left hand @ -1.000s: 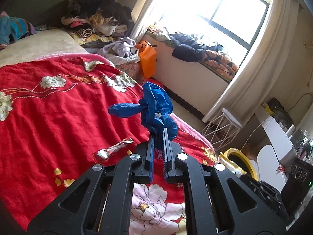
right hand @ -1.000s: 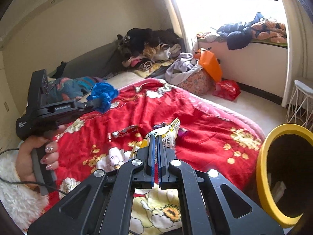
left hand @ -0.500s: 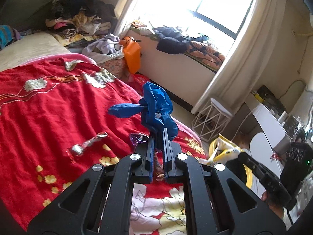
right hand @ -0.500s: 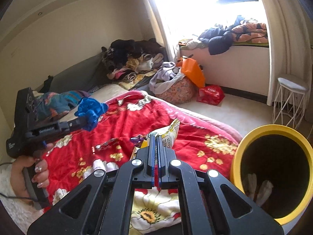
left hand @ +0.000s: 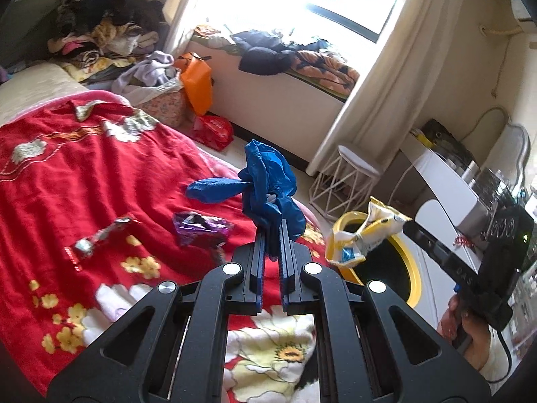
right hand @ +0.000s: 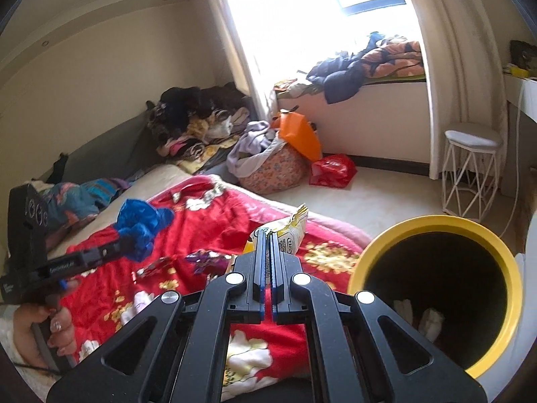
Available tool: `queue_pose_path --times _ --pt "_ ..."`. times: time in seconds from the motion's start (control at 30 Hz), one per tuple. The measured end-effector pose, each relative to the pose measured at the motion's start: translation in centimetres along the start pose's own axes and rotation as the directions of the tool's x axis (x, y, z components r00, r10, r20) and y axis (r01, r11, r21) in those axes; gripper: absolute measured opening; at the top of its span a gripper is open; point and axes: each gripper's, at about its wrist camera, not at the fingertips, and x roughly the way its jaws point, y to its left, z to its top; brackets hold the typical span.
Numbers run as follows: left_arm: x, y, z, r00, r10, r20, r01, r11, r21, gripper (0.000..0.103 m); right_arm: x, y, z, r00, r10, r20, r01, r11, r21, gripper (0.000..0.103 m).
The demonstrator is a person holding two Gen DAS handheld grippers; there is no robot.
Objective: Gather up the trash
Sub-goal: 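Carry the blue bag over the bin with the left tool while the right tool carries the yellow-white wrapper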
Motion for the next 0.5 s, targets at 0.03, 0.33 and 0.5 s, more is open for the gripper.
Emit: queue_pose_path --times 0.03,0.33,0.5 --pt "0.2 -0.2 0.0 1.000 -0.005 -0.003 0.005 1.000 0.004 0.004 -0.1 -0.3 0.0 1.000 -0.006 0.003 0.006 1.000 0.006 0.002" --pt "2.0 -3.0 -0.8 0.998 -0.049 -0.041 0.052 0.997 0.053 0.004 -0.9 -2.8 0.1 0.999 -0.047 0.020 0.046 0.997 0.060 0.002" --pt "2.8 -4.2 -1.2 0.996 -0.068 -0.061 0.072 0.995 0.075 0.004 -1.2 -3.7 0.0 0.997 -0.072 0.030 0.070 0.995 0.077 0.002"
